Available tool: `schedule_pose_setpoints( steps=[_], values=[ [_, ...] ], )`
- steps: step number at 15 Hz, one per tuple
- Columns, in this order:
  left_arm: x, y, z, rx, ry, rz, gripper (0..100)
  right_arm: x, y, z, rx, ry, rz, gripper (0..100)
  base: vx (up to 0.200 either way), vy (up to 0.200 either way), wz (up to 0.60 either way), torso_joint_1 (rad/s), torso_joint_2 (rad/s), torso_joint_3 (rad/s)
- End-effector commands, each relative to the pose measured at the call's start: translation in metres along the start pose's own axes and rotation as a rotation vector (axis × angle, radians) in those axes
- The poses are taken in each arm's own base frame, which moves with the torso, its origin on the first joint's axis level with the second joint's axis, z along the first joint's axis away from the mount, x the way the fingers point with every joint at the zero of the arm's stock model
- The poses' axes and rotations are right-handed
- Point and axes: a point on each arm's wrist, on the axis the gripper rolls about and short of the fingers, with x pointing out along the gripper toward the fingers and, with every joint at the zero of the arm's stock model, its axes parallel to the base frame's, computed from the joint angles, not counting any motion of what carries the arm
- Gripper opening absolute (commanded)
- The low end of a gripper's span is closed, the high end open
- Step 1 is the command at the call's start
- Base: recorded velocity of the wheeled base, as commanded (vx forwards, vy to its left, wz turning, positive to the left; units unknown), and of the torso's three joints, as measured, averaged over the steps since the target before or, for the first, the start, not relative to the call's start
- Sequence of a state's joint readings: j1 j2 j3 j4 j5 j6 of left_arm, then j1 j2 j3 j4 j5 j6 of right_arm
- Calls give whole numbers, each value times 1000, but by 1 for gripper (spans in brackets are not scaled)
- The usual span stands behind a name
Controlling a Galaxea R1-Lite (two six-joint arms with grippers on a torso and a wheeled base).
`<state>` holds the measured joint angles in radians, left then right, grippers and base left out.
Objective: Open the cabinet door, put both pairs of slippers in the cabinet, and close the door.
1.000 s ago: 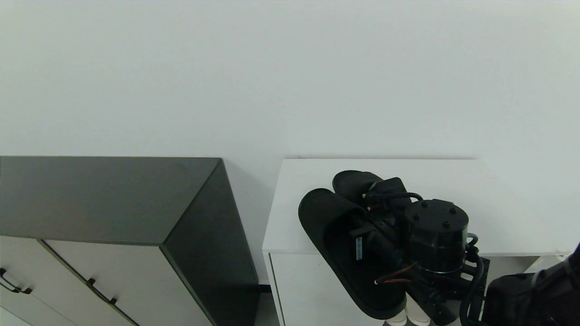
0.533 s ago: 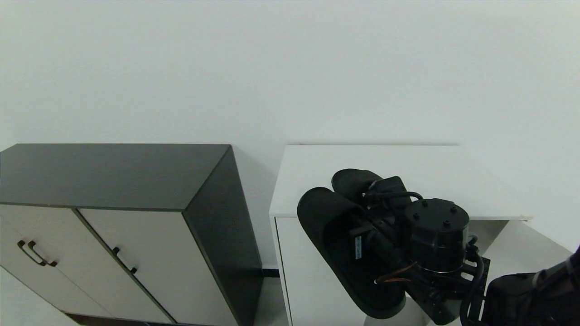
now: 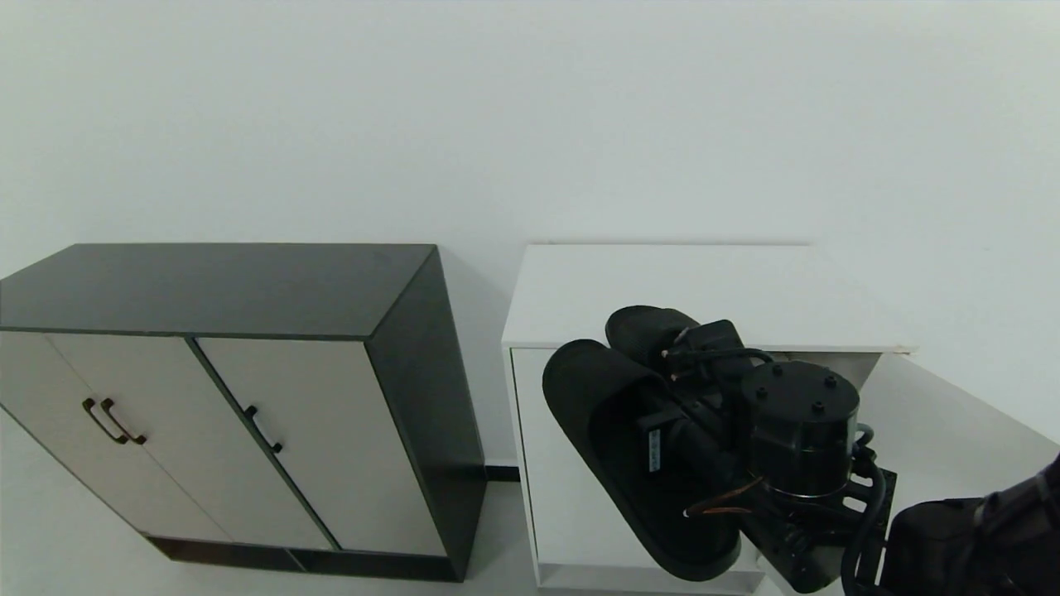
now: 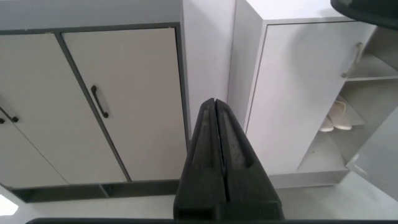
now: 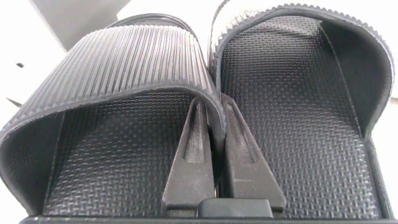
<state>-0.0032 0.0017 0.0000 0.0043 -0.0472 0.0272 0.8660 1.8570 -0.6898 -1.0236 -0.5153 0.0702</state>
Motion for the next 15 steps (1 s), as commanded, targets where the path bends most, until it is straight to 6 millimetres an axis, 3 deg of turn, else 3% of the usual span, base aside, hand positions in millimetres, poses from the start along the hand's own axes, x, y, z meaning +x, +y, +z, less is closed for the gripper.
schedule_pose_setpoints(
  steps=[1,13,15],
  values=[
    [0,0,0,0,0,0,0,1,0,-2,-3,6,-1,0,0,0,0,0,0,0],
    [0,0,0,0,0,0,0,1,0,-2,-5,7,-1,0,0,0,0,0,0,0],
    [0,0,0,0,0,1,0,1,0,-2,-4,6,-1,0,0,-200,0,2,2,2]
  ],
)
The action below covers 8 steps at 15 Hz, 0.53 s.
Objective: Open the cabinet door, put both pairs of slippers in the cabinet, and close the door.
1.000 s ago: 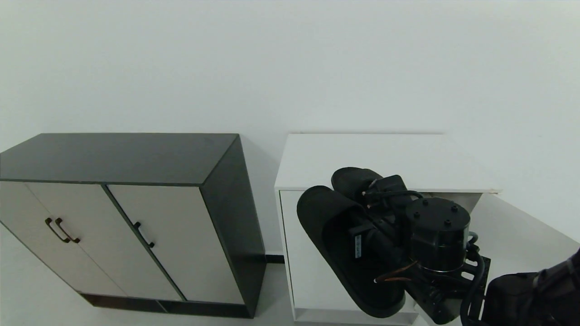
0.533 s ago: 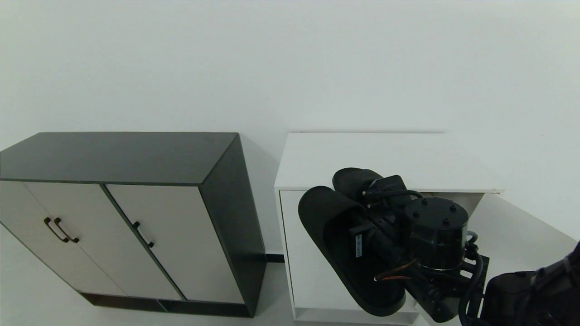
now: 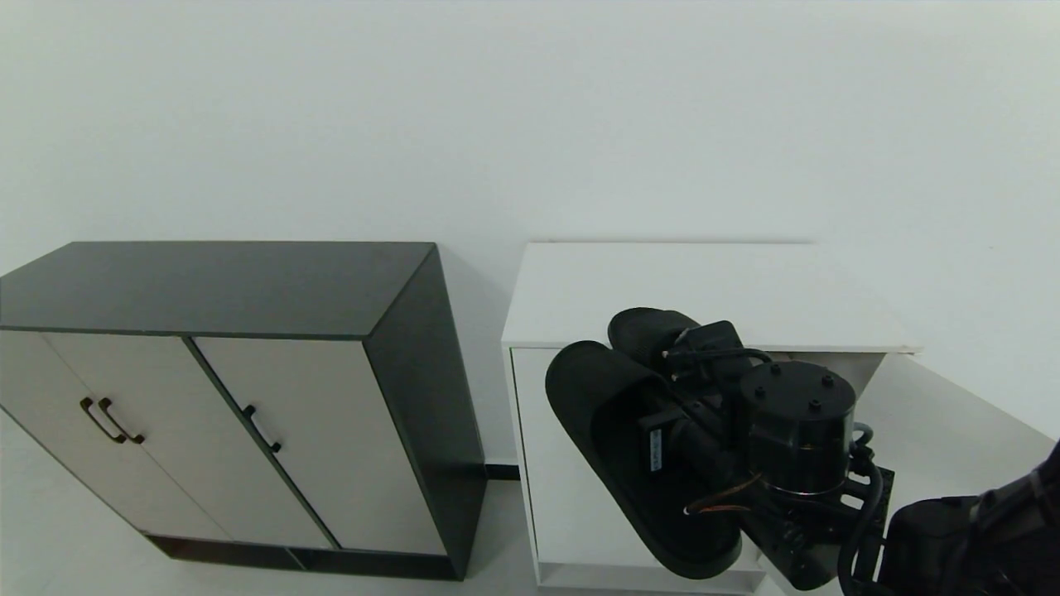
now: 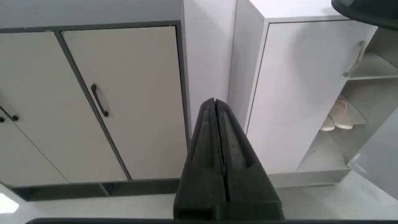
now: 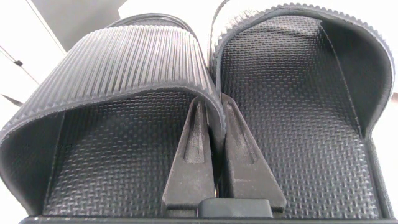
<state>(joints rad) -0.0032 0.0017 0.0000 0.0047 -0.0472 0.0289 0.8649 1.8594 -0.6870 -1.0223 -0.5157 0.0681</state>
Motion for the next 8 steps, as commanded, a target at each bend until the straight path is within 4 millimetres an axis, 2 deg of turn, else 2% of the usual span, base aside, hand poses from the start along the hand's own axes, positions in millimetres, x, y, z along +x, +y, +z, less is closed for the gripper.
schedule_pose_setpoints(
  steps=[1,8],
  values=[
    [0,0,0,0,0,1,0,0,0,0,0,-1,1,0,0,-200,0,-2,2,2],
    [0,0,0,0,0,0,0,0,0,1,3,-4,1,0,0,-200,0,3,2,2]
  ],
)
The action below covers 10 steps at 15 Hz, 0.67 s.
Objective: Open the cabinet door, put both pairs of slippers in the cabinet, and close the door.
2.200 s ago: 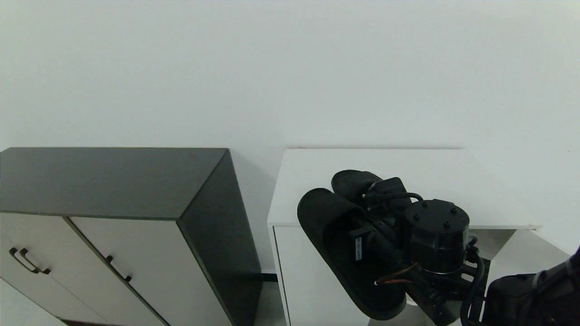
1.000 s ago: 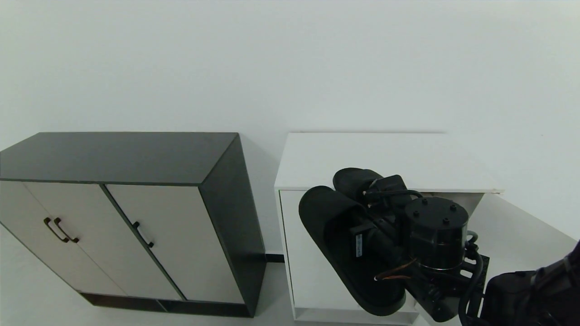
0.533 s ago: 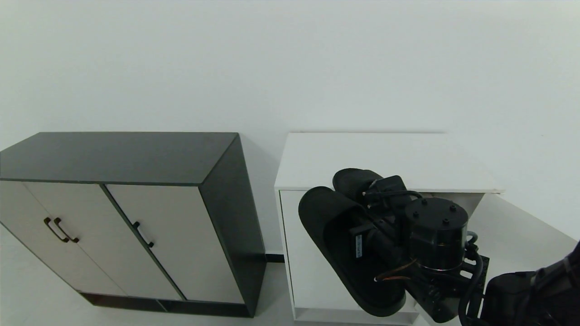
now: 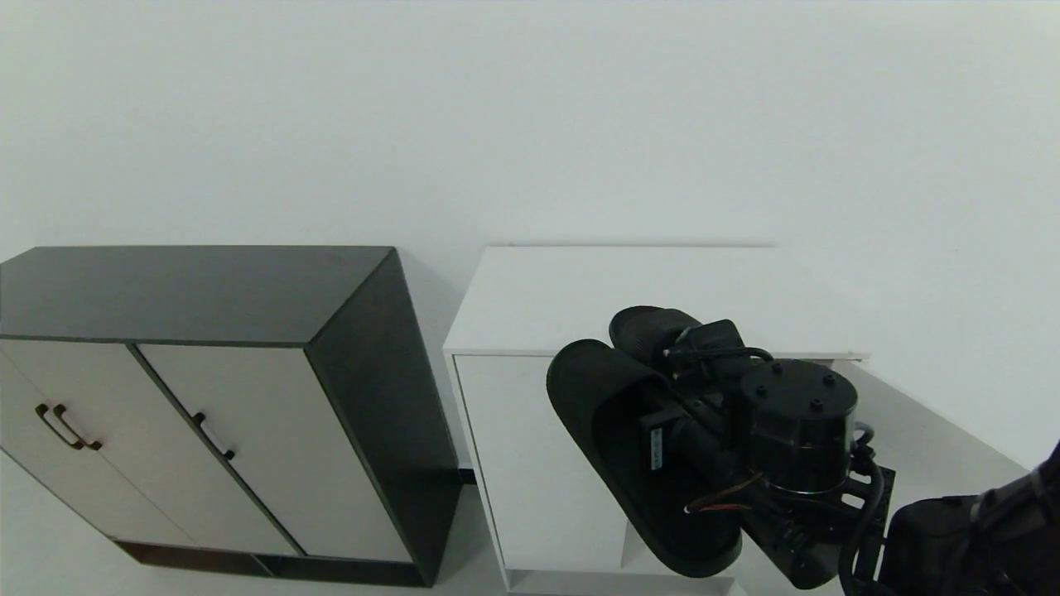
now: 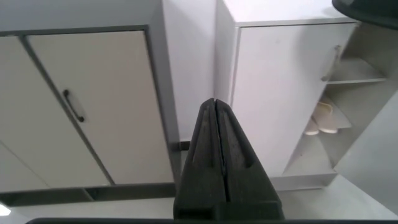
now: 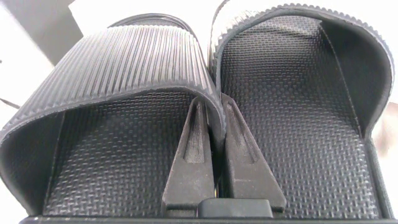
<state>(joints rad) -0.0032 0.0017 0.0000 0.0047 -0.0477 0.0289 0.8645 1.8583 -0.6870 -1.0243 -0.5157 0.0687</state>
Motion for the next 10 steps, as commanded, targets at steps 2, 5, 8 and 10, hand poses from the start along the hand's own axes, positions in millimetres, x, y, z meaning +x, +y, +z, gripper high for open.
schedule_pose_setpoints(
  steps=[2,5,8,10],
  values=[
    [0,0,0,0,0,0,0,0,0,0,1,-1,1,0,0,-200,0,2,2,2],
    [0,0,0,0,0,0,0,0,0,0,2,-1,1,0,0,-200,0,5,2,2],
    [0,0,0,0,0,0,0,-1,0,-2,-1,4,1,0,0,-200,0,1,4,2],
    [0,0,0,-1,0,0,0,-1,0,-2,-1,4,1,0,0,-200,0,2,0,5]
  ],
)
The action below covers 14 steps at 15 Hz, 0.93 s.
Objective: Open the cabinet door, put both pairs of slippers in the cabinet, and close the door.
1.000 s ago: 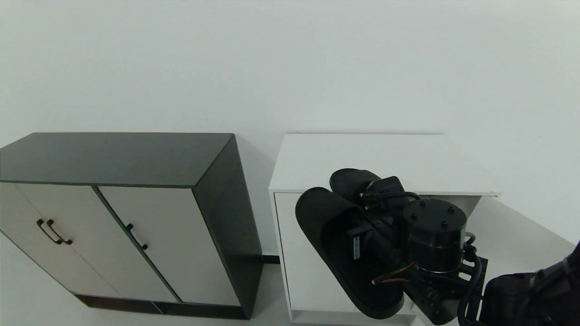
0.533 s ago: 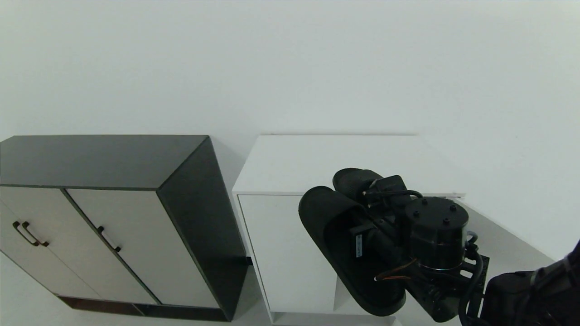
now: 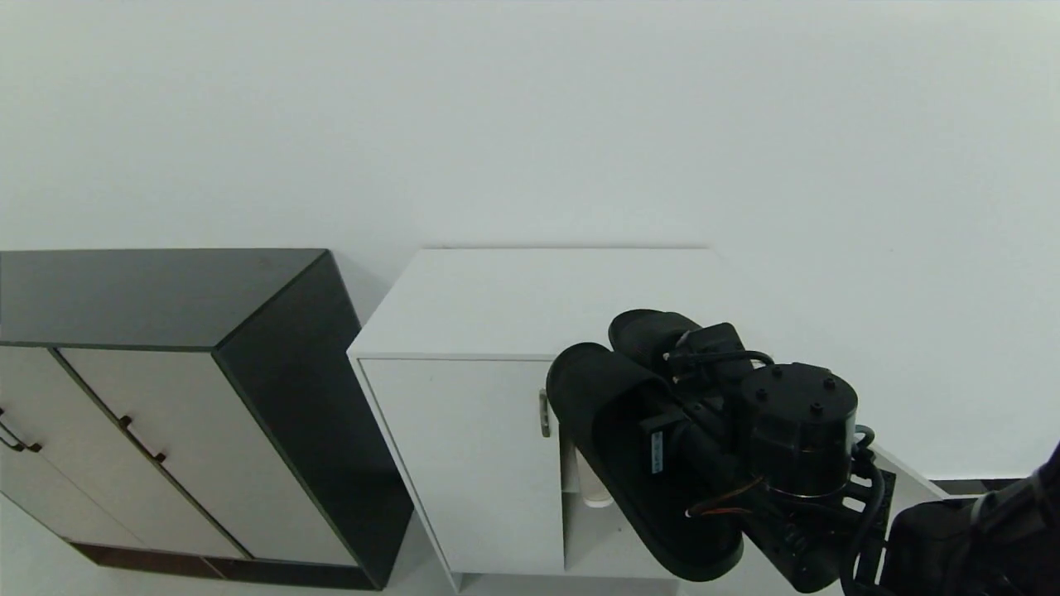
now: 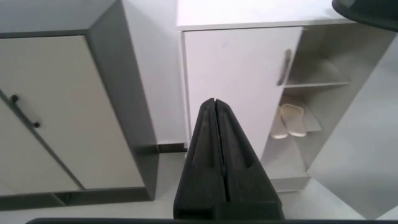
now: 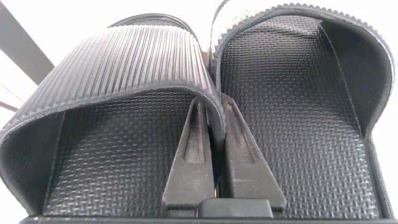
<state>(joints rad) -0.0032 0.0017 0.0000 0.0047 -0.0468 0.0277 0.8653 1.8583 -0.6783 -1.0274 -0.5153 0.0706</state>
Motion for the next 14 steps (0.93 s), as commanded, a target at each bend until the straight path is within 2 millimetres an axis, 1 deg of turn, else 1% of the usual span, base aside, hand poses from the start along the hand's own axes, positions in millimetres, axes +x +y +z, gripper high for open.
schedule_pose_setpoints(
  steps=[1,7,12,14],
  values=[
    [0,0,0,0,0,-1,0,0,0,0,0,1,0,0,0,-200,0,-2,2,7],
    [0,0,0,-2,0,1,0,-6,2,2,3,-6,17,0,0,0,0,0,0,0],
    [0,0,0,-2,0,1,0,-11,4,-3,-5,0,38,0,0,0,0,0,0,0],
    [0,0,0,-2,0,1,0,-18,5,-1,-12,-5,47,0,0,0,0,0,0,0]
  ],
)
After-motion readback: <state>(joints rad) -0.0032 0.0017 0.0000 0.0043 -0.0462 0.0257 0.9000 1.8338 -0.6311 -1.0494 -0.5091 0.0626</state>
